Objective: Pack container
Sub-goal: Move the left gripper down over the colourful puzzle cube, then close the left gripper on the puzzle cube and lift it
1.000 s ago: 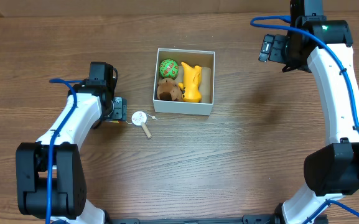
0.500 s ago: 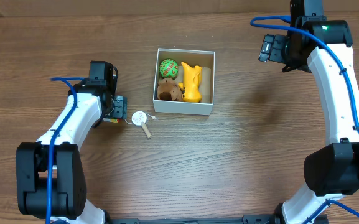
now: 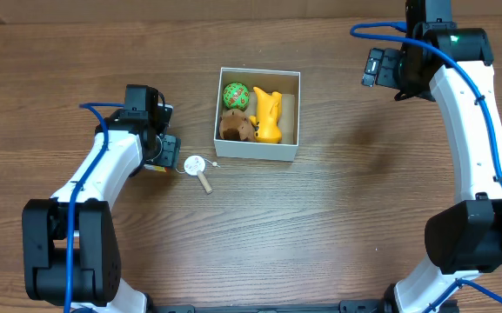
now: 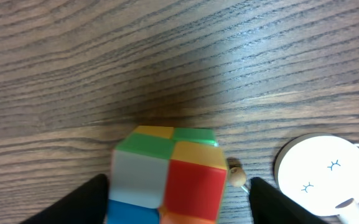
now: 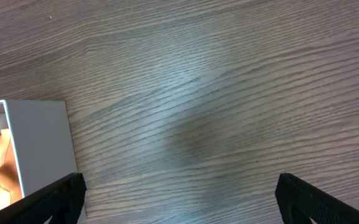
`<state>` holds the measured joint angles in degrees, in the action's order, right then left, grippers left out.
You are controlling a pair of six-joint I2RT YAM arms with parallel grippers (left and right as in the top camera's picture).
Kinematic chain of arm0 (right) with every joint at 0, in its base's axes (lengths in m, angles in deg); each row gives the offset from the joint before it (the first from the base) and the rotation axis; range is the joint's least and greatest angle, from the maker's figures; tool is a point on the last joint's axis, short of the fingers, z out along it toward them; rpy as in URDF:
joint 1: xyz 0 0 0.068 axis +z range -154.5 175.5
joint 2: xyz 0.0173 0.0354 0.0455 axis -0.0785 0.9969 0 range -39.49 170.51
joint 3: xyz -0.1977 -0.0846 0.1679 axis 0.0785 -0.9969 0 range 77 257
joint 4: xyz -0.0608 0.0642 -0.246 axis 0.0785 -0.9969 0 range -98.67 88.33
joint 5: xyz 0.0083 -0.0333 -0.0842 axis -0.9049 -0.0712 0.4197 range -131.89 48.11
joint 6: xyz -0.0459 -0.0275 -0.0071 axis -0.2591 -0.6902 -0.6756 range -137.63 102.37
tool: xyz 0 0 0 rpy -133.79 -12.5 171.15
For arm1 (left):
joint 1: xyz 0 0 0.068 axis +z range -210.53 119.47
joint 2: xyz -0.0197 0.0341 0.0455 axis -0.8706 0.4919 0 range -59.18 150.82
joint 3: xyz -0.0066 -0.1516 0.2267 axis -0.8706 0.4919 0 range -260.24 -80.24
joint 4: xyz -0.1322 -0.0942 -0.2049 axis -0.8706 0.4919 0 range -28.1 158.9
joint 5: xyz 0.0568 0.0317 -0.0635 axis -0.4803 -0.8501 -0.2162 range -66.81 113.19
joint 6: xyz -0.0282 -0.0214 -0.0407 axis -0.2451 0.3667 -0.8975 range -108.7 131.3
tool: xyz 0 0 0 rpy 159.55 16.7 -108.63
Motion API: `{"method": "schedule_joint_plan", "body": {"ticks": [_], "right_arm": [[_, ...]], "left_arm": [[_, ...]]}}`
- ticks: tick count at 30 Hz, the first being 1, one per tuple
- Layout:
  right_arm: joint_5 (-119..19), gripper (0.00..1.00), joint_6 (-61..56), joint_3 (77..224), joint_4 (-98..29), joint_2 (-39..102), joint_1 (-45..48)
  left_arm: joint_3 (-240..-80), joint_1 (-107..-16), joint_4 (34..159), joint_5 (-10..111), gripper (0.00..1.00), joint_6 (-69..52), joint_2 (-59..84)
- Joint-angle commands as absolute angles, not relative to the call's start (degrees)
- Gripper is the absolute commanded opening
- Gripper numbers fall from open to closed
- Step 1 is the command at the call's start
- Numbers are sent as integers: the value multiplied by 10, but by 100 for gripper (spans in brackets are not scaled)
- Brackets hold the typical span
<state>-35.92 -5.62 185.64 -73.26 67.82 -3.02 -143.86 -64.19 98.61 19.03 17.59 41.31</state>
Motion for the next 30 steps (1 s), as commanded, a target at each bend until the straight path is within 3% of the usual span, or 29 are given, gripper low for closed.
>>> {"method": "schedule_joint_plan", "body": {"ticks": [1,9,15,20,30], "right_arm": [[-355,100,-52,1868,-731,667,-34],[-355,100,-52,1868,-731,667,-34],[-355,100,-52,1868,-731,667,-34],[-355,100,-52,1868,-731,667,-34],[-355,100,-52,1868,-731,667,-34]], "left_arm": [[-1434,-639,984,202,62,190,413],[-1434,-639,980,203,56,190,424],[-1434,-639,973,203,42,190,427],[-1434,-639,971,202,51,190,427],[-1453,-639,974,202,48,179,427]]}}
